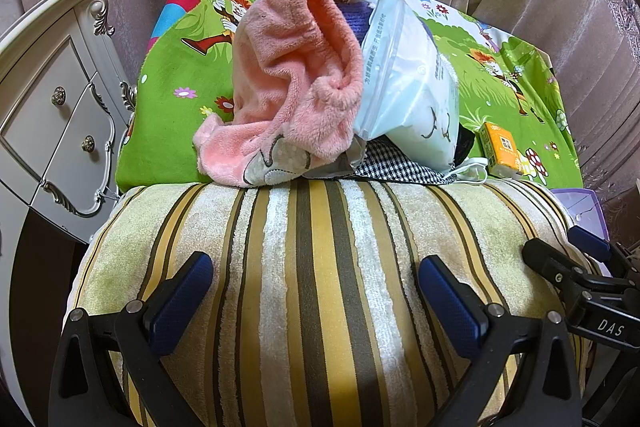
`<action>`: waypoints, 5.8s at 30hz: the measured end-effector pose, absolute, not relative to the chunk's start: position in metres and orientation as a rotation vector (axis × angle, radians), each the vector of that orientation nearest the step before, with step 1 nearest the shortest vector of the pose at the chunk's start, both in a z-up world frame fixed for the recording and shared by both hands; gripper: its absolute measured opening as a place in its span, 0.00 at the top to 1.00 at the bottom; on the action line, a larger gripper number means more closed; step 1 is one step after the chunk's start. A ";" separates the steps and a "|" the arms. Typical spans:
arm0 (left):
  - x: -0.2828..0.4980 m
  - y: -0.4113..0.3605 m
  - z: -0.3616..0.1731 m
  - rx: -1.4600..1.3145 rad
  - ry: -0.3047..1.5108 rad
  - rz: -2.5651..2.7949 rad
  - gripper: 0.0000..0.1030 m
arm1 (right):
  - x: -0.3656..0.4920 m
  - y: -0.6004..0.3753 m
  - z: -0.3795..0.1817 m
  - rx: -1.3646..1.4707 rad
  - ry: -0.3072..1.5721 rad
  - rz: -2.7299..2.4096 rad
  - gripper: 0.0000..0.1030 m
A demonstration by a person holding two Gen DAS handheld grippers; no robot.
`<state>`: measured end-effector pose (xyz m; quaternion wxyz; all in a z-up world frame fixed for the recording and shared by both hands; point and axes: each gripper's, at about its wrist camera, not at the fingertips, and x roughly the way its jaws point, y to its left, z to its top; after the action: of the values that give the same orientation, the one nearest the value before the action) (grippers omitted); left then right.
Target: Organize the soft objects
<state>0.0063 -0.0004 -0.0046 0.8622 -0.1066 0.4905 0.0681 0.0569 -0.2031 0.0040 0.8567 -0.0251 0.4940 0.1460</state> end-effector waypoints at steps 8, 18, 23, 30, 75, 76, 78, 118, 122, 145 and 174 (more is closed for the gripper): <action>0.006 0.000 -0.005 -0.224 1.029 0.143 0.00 | 0.057 -0.203 0.004 -0.052 1.038 0.307 0.00; 0.006 0.002 -0.004 -0.234 1.024 0.141 0.00 | 0.057 -0.204 0.004 -0.052 1.039 0.308 0.00; -0.002 0.009 0.006 -0.282 0.957 0.116 0.00 | 0.059 -0.206 0.006 -0.042 1.056 0.335 0.00; -0.007 0.009 0.048 -0.275 0.769 -0.035 0.04 | 0.065 -0.218 0.011 0.044 1.065 0.397 0.00; 0.107 -0.003 0.040 -0.262 0.940 -0.235 0.84 | 0.214 -0.246 -0.028 0.026 1.204 0.361 0.45; 0.106 -0.004 0.042 -0.265 0.936 -0.236 0.87 | 0.212 -0.248 -0.024 0.033 1.193 0.363 0.45; 0.105 -0.006 0.049 -0.272 0.922 -0.245 0.97 | 0.209 -0.250 -0.019 0.046 1.179 0.372 0.45; 0.112 -0.244 0.070 -0.285 0.979 -0.816 0.97 | 0.095 -0.455 0.017 0.232 1.001 0.037 0.45; 0.113 -0.261 0.050 -0.258 1.060 -0.805 0.94 | 0.090 -0.466 0.009 0.238 1.021 0.008 0.44; 0.091 -0.168 0.057 -0.192 0.916 -0.505 0.47 | 0.086 -0.457 0.010 0.218 0.997 -0.016 0.21; 0.139 0.042 0.060 -0.176 0.823 -0.033 0.42 | 0.134 -0.280 0.064 -0.065 0.910 0.367 0.11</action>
<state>0.1390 0.0416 0.0599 0.9125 -0.0856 0.3996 -0.0162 0.1341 -0.2803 0.0636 0.8816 -0.0313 0.4369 0.1760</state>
